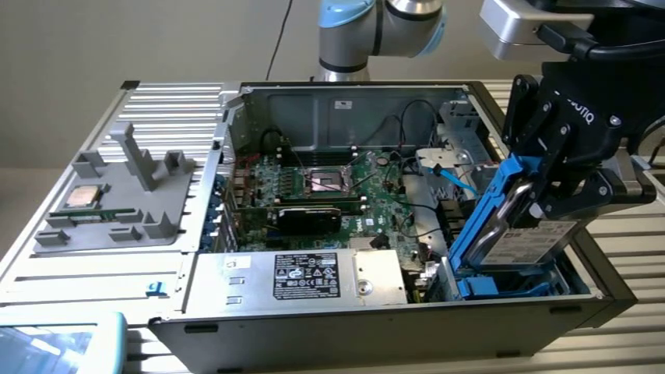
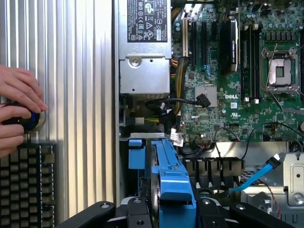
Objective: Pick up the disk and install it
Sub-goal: 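Insert the disk into the insertion slot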
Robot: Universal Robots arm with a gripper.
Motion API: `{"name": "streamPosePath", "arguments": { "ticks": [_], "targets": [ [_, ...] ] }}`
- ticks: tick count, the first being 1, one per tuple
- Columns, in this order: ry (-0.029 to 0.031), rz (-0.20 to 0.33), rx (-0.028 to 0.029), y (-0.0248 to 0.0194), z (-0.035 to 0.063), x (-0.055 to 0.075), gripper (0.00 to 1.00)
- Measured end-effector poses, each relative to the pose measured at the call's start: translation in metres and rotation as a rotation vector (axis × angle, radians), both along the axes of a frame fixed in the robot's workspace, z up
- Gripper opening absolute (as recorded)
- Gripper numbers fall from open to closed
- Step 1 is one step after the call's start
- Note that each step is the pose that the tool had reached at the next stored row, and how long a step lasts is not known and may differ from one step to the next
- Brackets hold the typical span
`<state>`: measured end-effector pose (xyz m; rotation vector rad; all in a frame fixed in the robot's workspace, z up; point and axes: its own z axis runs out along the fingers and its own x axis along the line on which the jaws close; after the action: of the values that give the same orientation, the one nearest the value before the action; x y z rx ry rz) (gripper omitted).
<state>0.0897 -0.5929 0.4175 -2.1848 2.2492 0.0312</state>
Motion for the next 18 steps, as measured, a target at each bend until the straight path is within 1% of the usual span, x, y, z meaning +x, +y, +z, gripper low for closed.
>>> {"name": "streamPosePath", "arguments": {
  "ticks": [4, 6, 8, 13, 18],
  "targets": [
    [-0.0031, 0.000, 0.0000, 0.0001, 0.0003, 0.000, 0.37],
    [-0.0049, 0.001, 0.0004, 0.0003, 0.0044, 0.000, 0.37],
    [-0.0064, 0.001, -0.0001, 0.0003, 0.0051, 0.000, 0.37],
    [-0.0080, 0.001, 0.0002, 0.0002, 0.0052, -0.001, 0.37],
    [-0.0090, 0.002, -0.0006, 0.0003, 0.0128, -0.001, 0.37]
  ]
}}
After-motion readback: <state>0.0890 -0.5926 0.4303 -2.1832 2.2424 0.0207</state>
